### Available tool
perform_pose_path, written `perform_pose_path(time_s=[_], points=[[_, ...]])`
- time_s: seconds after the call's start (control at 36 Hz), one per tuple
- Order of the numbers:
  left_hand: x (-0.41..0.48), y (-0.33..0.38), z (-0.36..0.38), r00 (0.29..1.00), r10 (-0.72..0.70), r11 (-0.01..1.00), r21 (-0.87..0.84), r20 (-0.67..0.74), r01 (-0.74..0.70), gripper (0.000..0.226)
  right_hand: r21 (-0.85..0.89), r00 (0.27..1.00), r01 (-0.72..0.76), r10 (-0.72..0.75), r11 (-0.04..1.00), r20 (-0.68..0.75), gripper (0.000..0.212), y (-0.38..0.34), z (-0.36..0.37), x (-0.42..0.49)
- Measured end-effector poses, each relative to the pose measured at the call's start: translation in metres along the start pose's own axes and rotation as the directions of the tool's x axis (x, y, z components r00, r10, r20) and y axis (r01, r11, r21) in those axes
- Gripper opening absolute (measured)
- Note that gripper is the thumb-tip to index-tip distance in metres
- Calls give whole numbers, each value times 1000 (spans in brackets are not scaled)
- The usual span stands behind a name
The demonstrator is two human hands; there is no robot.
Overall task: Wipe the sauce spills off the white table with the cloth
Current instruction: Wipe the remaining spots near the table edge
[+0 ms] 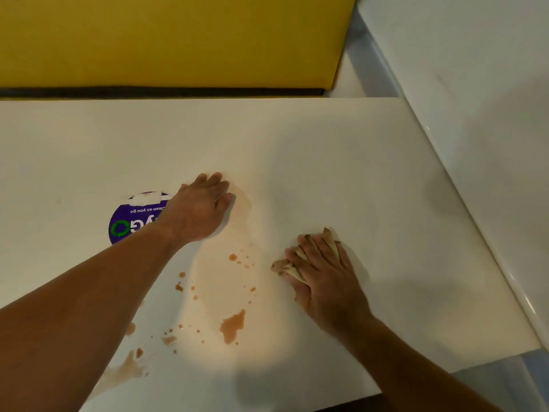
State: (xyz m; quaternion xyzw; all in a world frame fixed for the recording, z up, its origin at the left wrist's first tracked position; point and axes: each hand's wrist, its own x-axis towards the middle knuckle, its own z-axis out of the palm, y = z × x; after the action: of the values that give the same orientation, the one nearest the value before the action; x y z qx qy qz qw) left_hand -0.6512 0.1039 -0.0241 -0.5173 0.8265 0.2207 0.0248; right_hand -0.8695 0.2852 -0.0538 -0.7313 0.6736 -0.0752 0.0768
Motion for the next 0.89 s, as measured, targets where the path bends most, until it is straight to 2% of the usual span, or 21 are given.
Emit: perform_pose_path(time_s=[0.08, 0.17, 0.22, 0.28, 0.36, 0.47, 0.58, 0.64, 0.72, 0.81, 0.89], points=[[-1, 0, -2, 1000, 1, 1000, 9, 6, -1, 55, -37, 997, -66, 67, 997, 33, 45, 35, -10, -7], [-2, 1, -1, 1000, 8, 1000, 14, -8, -8, 64, -163, 961, -164, 195, 973, 197, 63, 83, -16, -21], [-3, 3, 0, 1000, 14, 1000, 26, -24, -13, 68, -137, 937, -305, 322, 943, 133, 63, 103, -20, -31], [-3, 5, 0, 1000, 7, 1000, 24, -26, -7, 70, -35, 891, -452, 453, 891, 19, 57, 102, -26, -31], [-3, 7, -2, 1000, -12, 1000, -4, -18, 12, 71, -33, 840, -540, 536, 841, -87, 57, 85, -23, -23], [-4, 8, -4, 1000, -21, 1000, -12, 10, 21, 73, -30, 755, -652, 646, 757, -108, 58, 67, -15, -8], [1, 4, 1, 1000, -31, 999, -8, 7, 31, 50, -66, 703, -711, 710, 700, -47, 49, 46, -13, 16], [4, 3, 4, 999, -39, 999, -16, 17, 40, 47, -59, 724, -689, 689, 722, -24, 47, 30, -13, 32], [6, -1, 6, 998, -42, 998, -40, 35, 44, 49, -37, 820, -572, 572, 820, 17, 42, -9, -7, 57], [7, -4, 6, 998, -57, 996, -66, 33, 59, 48, -38, 929, -370, 371, 928, 21, 40, -49, 1, 63], [6, -5, 6, 999, -37, 997, -65, 14, 38, 48, -36, 989, -149, 149, 988, -12, 34, -53, 4, 49]])
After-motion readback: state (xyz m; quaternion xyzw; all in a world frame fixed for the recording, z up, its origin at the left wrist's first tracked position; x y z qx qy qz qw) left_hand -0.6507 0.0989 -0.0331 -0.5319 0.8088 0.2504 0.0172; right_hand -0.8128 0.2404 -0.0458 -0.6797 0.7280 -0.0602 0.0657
